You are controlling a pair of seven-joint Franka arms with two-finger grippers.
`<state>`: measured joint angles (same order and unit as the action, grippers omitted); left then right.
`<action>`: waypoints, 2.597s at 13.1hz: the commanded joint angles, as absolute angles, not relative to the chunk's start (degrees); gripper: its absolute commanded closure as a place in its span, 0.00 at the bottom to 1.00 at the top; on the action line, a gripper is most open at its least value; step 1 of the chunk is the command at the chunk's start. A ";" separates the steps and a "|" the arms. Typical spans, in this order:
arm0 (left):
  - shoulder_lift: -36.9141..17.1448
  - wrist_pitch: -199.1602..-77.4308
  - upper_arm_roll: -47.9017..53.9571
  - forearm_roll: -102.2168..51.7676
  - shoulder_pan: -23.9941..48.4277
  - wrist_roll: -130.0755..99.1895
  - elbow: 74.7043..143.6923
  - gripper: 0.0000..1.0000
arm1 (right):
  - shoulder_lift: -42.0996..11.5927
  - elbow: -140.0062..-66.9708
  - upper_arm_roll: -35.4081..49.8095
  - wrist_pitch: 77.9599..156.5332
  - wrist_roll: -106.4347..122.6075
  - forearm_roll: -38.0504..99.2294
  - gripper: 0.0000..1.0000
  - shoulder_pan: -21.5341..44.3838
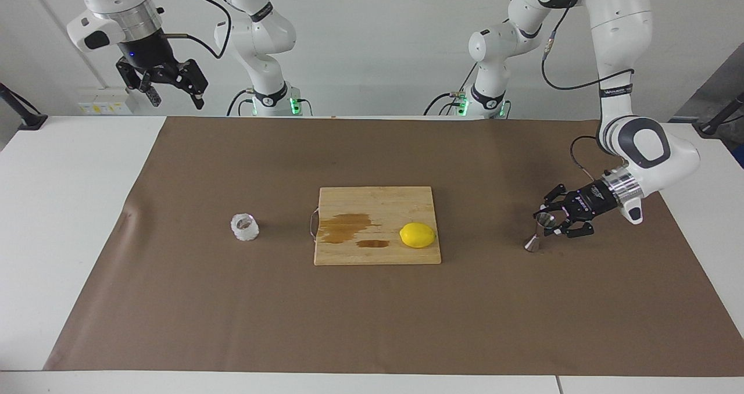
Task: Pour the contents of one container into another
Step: 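Close the left gripper on the metal cup and lift it, then carry the metal cup with the left gripper over the wooden board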
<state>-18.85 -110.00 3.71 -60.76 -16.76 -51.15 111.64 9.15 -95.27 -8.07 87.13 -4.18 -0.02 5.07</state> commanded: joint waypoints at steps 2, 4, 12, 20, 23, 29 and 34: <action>-17.40 -110.92 3.08 -62.05 -15.91 -50.36 113.21 1.00 | 10.28 -96.33 -7.73 86.66 -4.83 -0.97 0.00 4.83; -17.40 -110.31 3.08 -61.96 -15.91 -51.32 112.33 1.00 | 10.28 -96.33 -7.73 86.75 -4.83 -0.97 0.00 4.83; -16.52 -108.99 3.34 -60.47 -13.45 -61.08 109.16 1.00 | 10.28 -96.33 -7.73 86.66 -4.83 -0.97 0.00 4.83; -10.55 -109.24 3.34 -60.82 1.38 -66.27 111.09 1.00 | 10.28 -96.33 -7.73 86.66 -4.83 -0.97 0.00 4.83; -10.20 -110.91 3.43 -61.26 7.88 -66.18 111.09 1.00 | 10.28 -96.33 -7.73 86.75 -4.83 -1.05 0.00 4.83; -10.37 -129.33 3.43 -71.52 23.00 -72.32 112.67 1.00 | 10.28 -96.33 -7.73 86.66 -4.83 -0.97 0.00 4.83; -12.12 -151.50 3.69 -88.73 34.01 -74.45 113.65 1.00 | 10.28 -96.33 -7.73 86.66 -4.83 -0.97 0.00 4.83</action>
<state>-12.12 -146.61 4.50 -83.30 31.56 -73.65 113.04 9.15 -95.27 -8.07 87.13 -4.18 -0.02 5.07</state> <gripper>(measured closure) 0.515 0.000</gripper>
